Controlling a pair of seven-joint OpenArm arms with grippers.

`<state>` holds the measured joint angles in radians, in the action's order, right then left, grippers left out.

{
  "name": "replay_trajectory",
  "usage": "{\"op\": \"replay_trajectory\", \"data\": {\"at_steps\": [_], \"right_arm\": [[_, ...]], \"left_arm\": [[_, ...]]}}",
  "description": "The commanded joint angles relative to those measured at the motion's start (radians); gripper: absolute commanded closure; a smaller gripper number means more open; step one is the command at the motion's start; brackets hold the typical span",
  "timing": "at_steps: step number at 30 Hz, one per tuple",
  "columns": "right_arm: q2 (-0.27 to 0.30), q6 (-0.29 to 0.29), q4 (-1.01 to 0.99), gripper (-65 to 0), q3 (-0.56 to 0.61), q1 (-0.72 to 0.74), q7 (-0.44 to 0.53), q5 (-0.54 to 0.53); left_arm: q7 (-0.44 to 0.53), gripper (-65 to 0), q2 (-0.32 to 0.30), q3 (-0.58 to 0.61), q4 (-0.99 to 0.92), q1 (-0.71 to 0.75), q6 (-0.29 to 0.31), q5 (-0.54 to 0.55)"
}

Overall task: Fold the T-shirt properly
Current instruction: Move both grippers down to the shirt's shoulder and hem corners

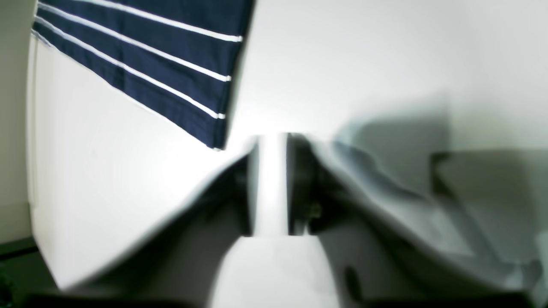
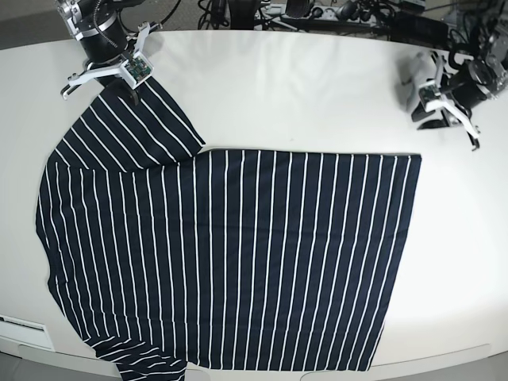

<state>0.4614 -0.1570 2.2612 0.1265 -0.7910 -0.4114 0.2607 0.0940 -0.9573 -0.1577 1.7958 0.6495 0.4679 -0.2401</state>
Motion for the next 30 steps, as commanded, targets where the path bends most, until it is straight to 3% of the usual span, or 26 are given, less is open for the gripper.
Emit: {"op": "replay_trajectory", "data": {"at_steps": [1, 3, 8, 12, 22, 30], "right_arm": [[0.007, 0.011, 0.013, 0.0, -0.005, -0.004, 0.007, 0.002], [0.007, 0.011, 0.013, 0.0, -0.005, -0.004, 0.003, 0.002], [0.007, 0.011, 0.013, 0.0, -0.005, -0.004, 0.003, 0.002], [0.007, 0.011, 0.013, 0.0, -0.005, -0.004, 0.003, 0.002], [0.007, 0.011, 0.013, 0.0, -0.005, -0.01, 0.0, 0.001], [0.007, 0.01, 0.013, 0.0, -0.005, -0.01, -0.001, 0.002]], "left_arm": [[0.029, -26.2, -0.038, -0.013, -0.017, -0.023, -0.008, 0.005], [0.096, -36.1, -0.062, -0.011, -0.068, -0.056, 0.006, 0.004], [0.15, -36.5, -0.142, 0.112, -0.145, -0.15, 0.027, -0.032], [0.14, -36.5, -0.168, 0.311, -0.189, -0.261, -0.061, -0.127], [0.131, -36.5, -0.123, 0.74, -0.359, -0.6, -0.106, -0.224], [0.13, -36.4, -0.028, 0.936, -0.459, -0.782, -0.104, -0.223]]}}
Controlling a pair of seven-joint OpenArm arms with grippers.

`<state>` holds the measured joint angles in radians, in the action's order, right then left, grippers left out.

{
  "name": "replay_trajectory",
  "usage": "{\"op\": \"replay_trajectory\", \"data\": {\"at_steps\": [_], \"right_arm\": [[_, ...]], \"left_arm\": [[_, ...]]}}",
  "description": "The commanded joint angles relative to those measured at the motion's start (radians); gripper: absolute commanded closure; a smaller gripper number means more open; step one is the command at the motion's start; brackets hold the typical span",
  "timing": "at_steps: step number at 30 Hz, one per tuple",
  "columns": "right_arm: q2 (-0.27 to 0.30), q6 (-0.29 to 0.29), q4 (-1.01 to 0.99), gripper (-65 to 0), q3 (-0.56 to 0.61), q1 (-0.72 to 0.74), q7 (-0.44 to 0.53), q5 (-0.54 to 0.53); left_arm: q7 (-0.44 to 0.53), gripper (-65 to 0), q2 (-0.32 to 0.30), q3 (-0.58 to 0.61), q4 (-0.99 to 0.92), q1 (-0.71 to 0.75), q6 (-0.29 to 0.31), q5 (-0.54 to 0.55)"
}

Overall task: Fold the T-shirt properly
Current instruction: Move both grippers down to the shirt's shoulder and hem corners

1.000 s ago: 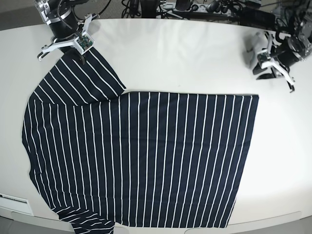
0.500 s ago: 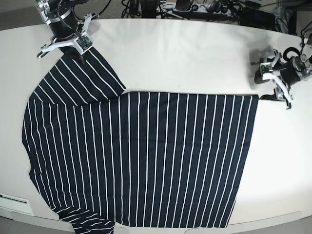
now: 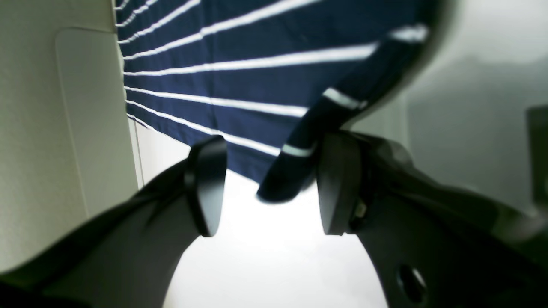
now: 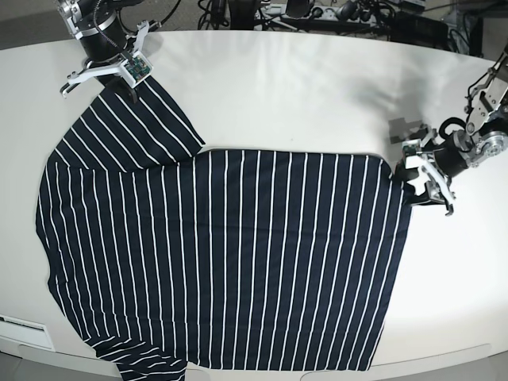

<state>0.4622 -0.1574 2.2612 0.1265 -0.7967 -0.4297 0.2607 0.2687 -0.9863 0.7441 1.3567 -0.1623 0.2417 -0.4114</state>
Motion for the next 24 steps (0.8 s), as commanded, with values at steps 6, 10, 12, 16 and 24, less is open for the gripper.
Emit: {"op": "replay_trajectory", "data": {"at_steps": [6, 10, 12, 16, 24], "right_arm": [[0.006, 0.011, 0.013, 0.0, -0.005, -0.003, 0.019, 0.002], [0.006, 0.011, 0.013, 0.0, -0.005, -0.003, 0.019, 0.002], [0.006, 0.011, 0.013, 0.0, -0.005, -0.003, 0.019, 0.002], [0.006, 0.018, 0.013, 0.0, -0.005, -0.003, 0.019, 0.046], [0.034, -0.015, -0.026, 0.0, -0.219, 0.06, 0.019, -0.012]], "left_arm": [[-0.106, 0.0, 0.028, 0.052, -0.016, 0.018, 0.124, -0.048], [-0.143, 0.0, 0.021, 0.052, 0.0, 0.018, 0.102, -0.048], [-0.143, 0.0, 0.005, 0.052, 0.019, 0.018, 0.049, -0.048], [-0.172, 0.0, -0.043, 0.052, 0.083, 0.018, -0.011, -0.047], [-0.173, 0.0, -0.086, 0.052, 0.137, 0.021, -0.01, -0.016]]}}
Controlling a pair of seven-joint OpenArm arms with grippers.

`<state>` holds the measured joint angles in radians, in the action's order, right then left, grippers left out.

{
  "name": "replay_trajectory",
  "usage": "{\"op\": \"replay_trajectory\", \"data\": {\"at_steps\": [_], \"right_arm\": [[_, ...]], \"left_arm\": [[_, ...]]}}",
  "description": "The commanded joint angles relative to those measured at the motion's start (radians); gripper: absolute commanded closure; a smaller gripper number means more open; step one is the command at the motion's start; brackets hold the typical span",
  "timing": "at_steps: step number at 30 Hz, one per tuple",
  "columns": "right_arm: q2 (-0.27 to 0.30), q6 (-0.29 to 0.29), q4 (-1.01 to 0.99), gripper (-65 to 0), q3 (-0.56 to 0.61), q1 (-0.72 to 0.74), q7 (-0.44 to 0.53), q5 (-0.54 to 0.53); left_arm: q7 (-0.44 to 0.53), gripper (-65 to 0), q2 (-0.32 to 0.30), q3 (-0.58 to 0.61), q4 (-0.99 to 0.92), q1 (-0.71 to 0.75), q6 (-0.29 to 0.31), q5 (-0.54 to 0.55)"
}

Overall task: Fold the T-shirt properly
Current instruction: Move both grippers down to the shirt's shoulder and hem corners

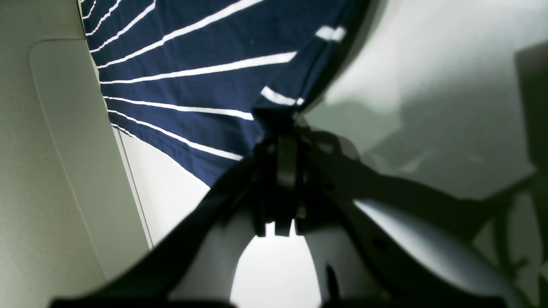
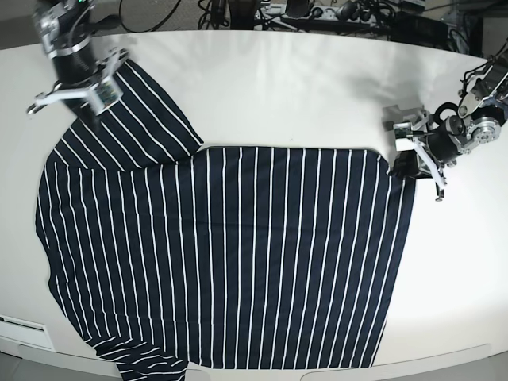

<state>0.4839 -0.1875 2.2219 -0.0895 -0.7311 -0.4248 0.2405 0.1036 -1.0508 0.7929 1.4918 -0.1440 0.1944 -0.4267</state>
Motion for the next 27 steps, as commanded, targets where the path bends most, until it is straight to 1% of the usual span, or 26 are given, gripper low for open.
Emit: {"op": "replay_trajectory", "data": {"at_steps": [1, 4, 5, 7, 9, 10, 11, 13, 14, 15, 18, 20, 22, 23, 25, 27], "right_arm": [[0.033, -0.011, -0.012, 0.0, -0.039, 0.011, 0.014, -0.018], [0.108, -0.082, -0.12, 0.0, -0.121, 0.074, 0.014, -0.116], [0.136, -0.117, -0.161, 0.0, -0.134, 0.099, 0.014, -0.152], [0.192, -0.195, -0.237, 0.0, -0.135, 0.149, 0.015, -0.21], [0.231, -0.244, -0.298, 0.0, -0.132, 0.193, 0.025, -0.269], [0.245, -0.261, -0.323, -3.8, -0.132, 0.213, 0.025, -0.295], [0.257, -0.279, -0.343, -11.4, -0.132, 0.232, 0.024, -0.318], [0.277, -0.282, -0.377, -27.7, -0.132, 0.266, 0.024, -0.359], [0.285, -0.281, -0.393, -32.9, -0.132, 0.279, 0.025, -0.377], [0.291, -0.281, -0.411, -34.6, -0.132, 0.293, 0.026, -0.385], [0.304, -0.283, -0.487, -34.7, -0.131, 0.333, 0.033, -0.43], [0.306, -0.314, -0.542, -34.7, -0.116, 0.364, 0.032, -0.452], [0.307, -0.336, -0.592, -34.7, -0.078, 0.392, 0.033, -0.451], [0.307, -0.337, -0.613, -34.7, -0.052, 0.406, 0.033, -0.449], [0.306, -0.319, -0.642, -34.7, 0.001, 0.437, 0.033, -0.44], [0.306, -0.292, -0.655, -34.7, 0.047, 0.462, 0.044, -0.389]], "left_arm": [[-0.008, 0.0, -0.022, 0.003, 0.002, 0.002, 0.038, 0.0], [-0.006, 0.0, -0.024, 0.003, 0.002, 0.002, 0.037, -0.001], [-0.007, 0.0, -0.025, 0.003, 0.002, 0.002, 0.037, -0.001], [-0.005, 0.0, -0.027, 0.003, 0.002, 0.002, 0.038, 0.003], [-0.005, 0.0, -0.028, 0.003, 0.002, 0.002, 0.038, 0.021], [-0.004, 0.0, -0.028, 0.003, 0.002, 0.002, 0.038, 0.021], [-0.005, 0.0, -0.027, 0.003, 0.002, 0.002, 0.04, 0.021], [-0.005, 0.0, -0.027, 0.003, 0.002, 0.002, 0.04, 0.021], [-0.004, 0.0, -0.027, 0.003, 0.002, 0.002, 0.04, 0.021], [-0.004, 0.0, -0.027, 0.003, 0.002, 0.002, 0.04, 0.021], [-0.004, 0.0, -0.027, 0.003, 0.002, 0.002, 0.04, 0.021], [-0.004, 0.0, -0.027, 0.003, 0.002, 0.002, 0.04, 0.021], [-0.004, 0.0, -0.027, 0.003, 0.002, 0.002, 0.04, 0.02], [-0.004, 0.0, -0.027, 0.003, 0.002, 0.002, 0.04, 0.021], [-0.004, 0.0, -0.027, 0.003, 0.002, 0.002, 0.04, 0.02], [-0.004, 0.0, -0.027, 0.003, 0.002, 0.002, 0.04, 0.021]]}}
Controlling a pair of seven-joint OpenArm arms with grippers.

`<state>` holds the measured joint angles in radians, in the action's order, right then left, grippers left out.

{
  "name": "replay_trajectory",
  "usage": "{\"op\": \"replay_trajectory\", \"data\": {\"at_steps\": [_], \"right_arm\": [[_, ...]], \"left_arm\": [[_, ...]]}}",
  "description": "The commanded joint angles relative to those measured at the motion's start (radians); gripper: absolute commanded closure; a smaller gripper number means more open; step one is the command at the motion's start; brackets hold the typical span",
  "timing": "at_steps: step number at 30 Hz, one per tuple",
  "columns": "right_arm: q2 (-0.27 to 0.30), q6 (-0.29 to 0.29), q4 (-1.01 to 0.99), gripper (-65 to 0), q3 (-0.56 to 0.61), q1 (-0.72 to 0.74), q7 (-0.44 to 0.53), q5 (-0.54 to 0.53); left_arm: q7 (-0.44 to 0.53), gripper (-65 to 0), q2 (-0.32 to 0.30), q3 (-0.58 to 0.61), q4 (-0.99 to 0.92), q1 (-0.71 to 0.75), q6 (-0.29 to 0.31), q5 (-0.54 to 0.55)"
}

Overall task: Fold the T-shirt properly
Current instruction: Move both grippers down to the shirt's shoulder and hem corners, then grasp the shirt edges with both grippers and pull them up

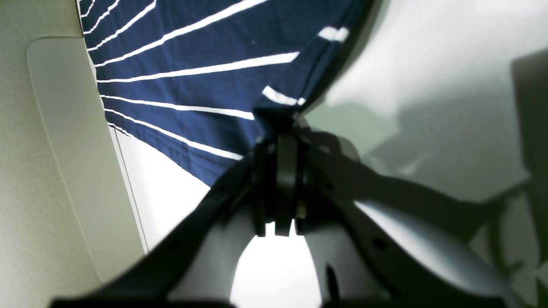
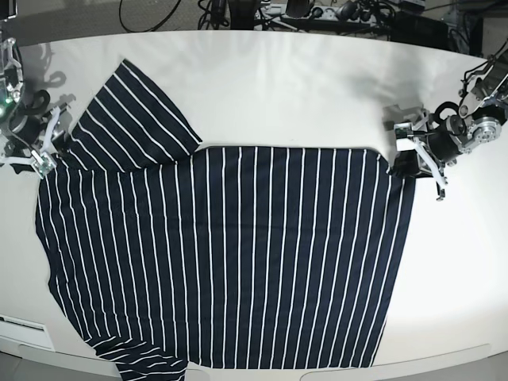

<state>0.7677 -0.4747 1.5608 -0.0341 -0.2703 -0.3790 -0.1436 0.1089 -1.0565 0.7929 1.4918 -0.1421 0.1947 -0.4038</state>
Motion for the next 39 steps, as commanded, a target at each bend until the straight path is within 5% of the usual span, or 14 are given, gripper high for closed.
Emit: {"op": "replay_trajectory", "data": {"at_steps": [1, 8, 12, 20, 21, 23, 24, 31, 39], "right_arm": [[0.023, 0.014, 0.005, -34.7, 0.01, 0.009, 0.007, 0.027], [0.022, 0.031, 0.0, -33.1, 0.063, 0.021, 0.048, 0.07], [0.026, 0.053, -0.027, -22.0, 0.063, 0.021, 0.055, 0.07], [0.025, 0.059, -0.051, -26.6, 0.063, 0.024, 0.08, 0.07], [0.025, 0.06, -0.052, -22.9, 0.063, 0.024, 0.078, 0.07], [0.025, 0.066, -0.053, -4.8, 0.063, 0.024, 0.063, 0.069], [0.025, 0.081, -0.053, 0.0, 0.063, 0.024, 0.06, 0.066], [0.035, 0.273, -0.04, 0.0, 0.06, 0.023, 0.024, 0.066], [0.097, 0.358, 0.094, 0.0, 0.059, -0.095, -0.037, 0.071]], "left_arm": [[-0.009, 0.0, -0.021, 0.003, 0.002, 0.0, 0.04, -0.002], [-0.009, 0.0, -0.021, 0.003, 0.002, 0.0, 0.04, -0.003], [-0.009, 0.0, -0.021, 0.003, 0.002, 0.0, 0.04, -0.003], [-0.009, 0.0, -0.021, 0.003, 0.002, 0.0, 0.04, -0.003], [-0.009, 0.0, -0.021, 0.003, 0.002, 0.0, 0.04, -0.003], [-0.009, 0.0, -0.021, 0.003, 0.002, 0.0, 0.04, -0.003], [-0.009, 0.0, -0.021, 0.003, 0.002, 0.0, 0.04, -0.002], [-0.012, 0.0, -0.024, 0.003, 0.002, 0.0, 0.008, -0.002], [-0.061, 0.0, -0.085, 0.003, 0.089, 0.086, -0.113, 0.017]]}}
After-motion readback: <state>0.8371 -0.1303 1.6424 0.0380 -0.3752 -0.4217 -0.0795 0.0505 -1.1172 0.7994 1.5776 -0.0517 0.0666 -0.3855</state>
